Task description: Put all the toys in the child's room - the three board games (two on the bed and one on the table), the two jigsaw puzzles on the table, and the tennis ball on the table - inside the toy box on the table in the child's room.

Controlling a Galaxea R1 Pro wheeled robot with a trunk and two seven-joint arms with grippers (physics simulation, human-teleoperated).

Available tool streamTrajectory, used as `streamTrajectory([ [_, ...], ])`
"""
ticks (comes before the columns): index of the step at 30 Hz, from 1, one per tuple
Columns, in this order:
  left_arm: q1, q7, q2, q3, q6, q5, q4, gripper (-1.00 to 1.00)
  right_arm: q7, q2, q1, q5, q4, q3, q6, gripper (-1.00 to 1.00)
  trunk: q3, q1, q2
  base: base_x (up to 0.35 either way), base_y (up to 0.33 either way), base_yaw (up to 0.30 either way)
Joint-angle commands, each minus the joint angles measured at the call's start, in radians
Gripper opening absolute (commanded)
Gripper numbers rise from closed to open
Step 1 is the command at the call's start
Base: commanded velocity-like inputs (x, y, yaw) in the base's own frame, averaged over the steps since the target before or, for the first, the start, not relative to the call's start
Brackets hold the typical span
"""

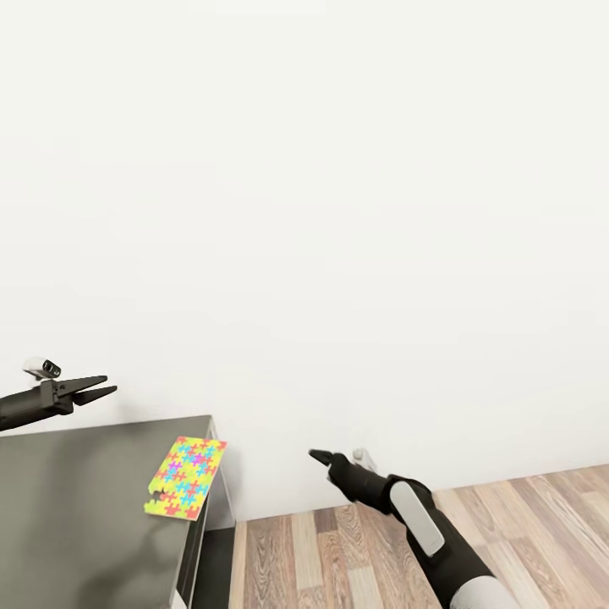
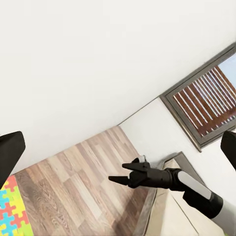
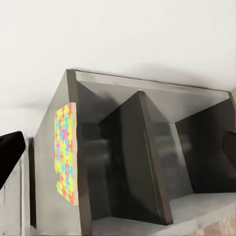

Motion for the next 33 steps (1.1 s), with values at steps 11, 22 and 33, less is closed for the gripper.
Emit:
streamTrajectory([
  [11, -0.001, -0.004, 0.001, -0.007, 0.011, 0.005, 0.0, 1.0, 0.273, 0.001, -0.01, 0.0, 0.022, -0.005, 0.039, 1.0, -0.036, 0.042, -0.078, 0.0, 0.0, 0.0],
  [22, -0.001, -0.004, 0.002, -0.007, 0.011, 0.007, 0.0, 1.0, 0.297, 0.014, -0.01, 0.002, 0.022, -0.001, 0.038, 1.0, -0.07, 0.084, -0.155, 0.0, 0.0, 0.0],
  [33, -0.001, -0.004, 0.004, -0.007, 0.011, 0.007, 0.0, 1.0, 0.303, 0.016, -0.01, 0.0, 0.022, -0.001, 0.039, 1.0, -0.092, 0.111, -0.204, 0.0, 0.0, 0.0],
])
